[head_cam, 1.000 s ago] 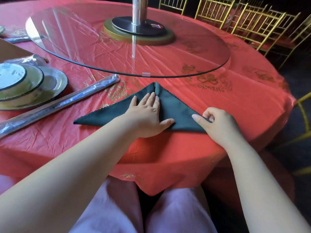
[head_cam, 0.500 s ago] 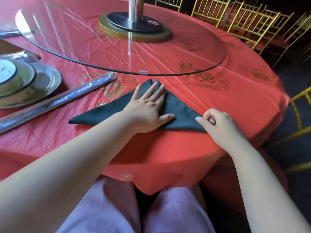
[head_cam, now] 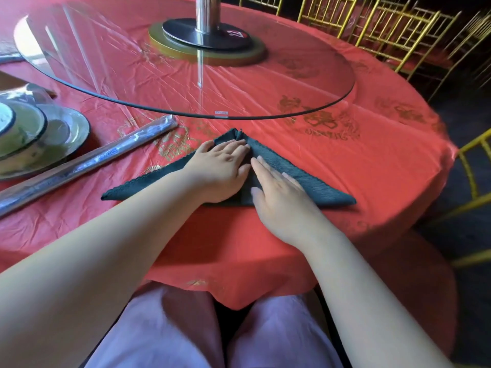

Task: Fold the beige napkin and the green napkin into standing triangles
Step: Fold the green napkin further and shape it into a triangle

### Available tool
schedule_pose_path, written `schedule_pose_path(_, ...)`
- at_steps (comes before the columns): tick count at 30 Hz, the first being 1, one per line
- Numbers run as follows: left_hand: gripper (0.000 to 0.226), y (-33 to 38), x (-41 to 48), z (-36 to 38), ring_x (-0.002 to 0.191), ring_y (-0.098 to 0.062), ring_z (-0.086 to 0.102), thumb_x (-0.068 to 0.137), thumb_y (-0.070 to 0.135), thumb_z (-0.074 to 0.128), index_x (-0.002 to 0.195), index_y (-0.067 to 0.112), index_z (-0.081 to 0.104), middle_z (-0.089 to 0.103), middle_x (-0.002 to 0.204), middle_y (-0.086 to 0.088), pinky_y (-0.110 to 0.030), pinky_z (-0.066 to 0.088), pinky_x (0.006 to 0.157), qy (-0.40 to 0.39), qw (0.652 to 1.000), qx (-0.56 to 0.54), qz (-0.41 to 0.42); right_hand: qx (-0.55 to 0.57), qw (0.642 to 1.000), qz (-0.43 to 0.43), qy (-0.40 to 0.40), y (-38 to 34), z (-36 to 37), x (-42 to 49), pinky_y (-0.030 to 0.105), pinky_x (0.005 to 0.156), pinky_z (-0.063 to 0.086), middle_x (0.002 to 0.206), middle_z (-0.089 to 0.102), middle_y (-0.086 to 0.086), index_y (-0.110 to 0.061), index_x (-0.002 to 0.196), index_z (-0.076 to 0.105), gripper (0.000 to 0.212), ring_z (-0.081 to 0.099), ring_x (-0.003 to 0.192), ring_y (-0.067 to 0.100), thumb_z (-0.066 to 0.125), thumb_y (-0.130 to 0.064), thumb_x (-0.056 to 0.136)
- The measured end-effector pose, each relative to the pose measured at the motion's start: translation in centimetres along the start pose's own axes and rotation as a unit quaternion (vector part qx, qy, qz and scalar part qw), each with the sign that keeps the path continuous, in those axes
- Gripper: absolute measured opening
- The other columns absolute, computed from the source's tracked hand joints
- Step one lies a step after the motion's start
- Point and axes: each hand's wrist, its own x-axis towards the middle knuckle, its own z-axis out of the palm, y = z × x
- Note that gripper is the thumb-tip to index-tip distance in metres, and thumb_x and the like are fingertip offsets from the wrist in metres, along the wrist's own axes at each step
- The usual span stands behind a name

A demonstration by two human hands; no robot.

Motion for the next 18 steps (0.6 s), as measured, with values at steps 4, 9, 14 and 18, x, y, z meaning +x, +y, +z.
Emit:
schedule_pose_path(4,0.056,0.0,0.0,0.2,0.143,-0.008,-0.001,0.098,0.041,0.014,0.149,0.018,0.004,0.001,0.157,0.005,-0.042,0.0,0.116,-0.029,0.999,0.028,-0.011,-0.063,0.998,0.018,-0.016,0.0,0.7,-0.3,0.03,0.115,-0.001,0.158,-0.002,-0.007,-0.021,0.149,0.0,0.057,-0.001,0.144,0.006,0.024,-0.035,0.099)
schedule_pose_path(9,0.057,0.0,-0.1,-0.1,0.143,-0.01,-0.007,0.098,0.04,0.012,0.148,0.016,-0.003,-0.008,0.157,0.002,-0.043,-0.003,0.116,-0.051,0.998,0.035,-0.015,-0.067,0.997,0.03,-0.034,0.9,0.2,-0.7,0.031,0.116,-0.003,0.158,-0.007,-0.007,-0.03,0.149,0.0,0.058,-0.006,0.144,0.008,0.021,-0.047,0.097)
schedule_pose_path(14,0.058,-0.1,0.1,0.0,0.143,-0.011,-0.007,0.098,0.041,0.011,0.148,0.017,-0.004,-0.008,0.157,0.002,-0.043,-0.003,0.116,-0.059,0.998,0.035,-0.015,-0.072,0.994,0.079,-0.036,4.2,-1.0,-2.3,0.031,0.115,-0.002,0.157,-0.01,-0.006,-0.033,0.148,-0.001,0.054,-0.005,0.144,0.008,0.018,-0.043,0.098)
schedule_pose_path(18,0.057,-0.1,0.2,0.0,0.143,-0.011,-0.007,0.098,0.041,0.011,0.148,0.016,-0.005,-0.008,0.157,0.002,-0.043,-0.003,0.116,-0.057,0.997,0.04,-0.016,-0.062,0.983,0.17,-0.021,6.5,-1.8,-3.8,0.036,0.116,-0.003,0.158,-0.009,-0.005,-0.031,0.148,-0.004,0.054,-0.002,0.144,0.009,0.018,-0.035,0.099)
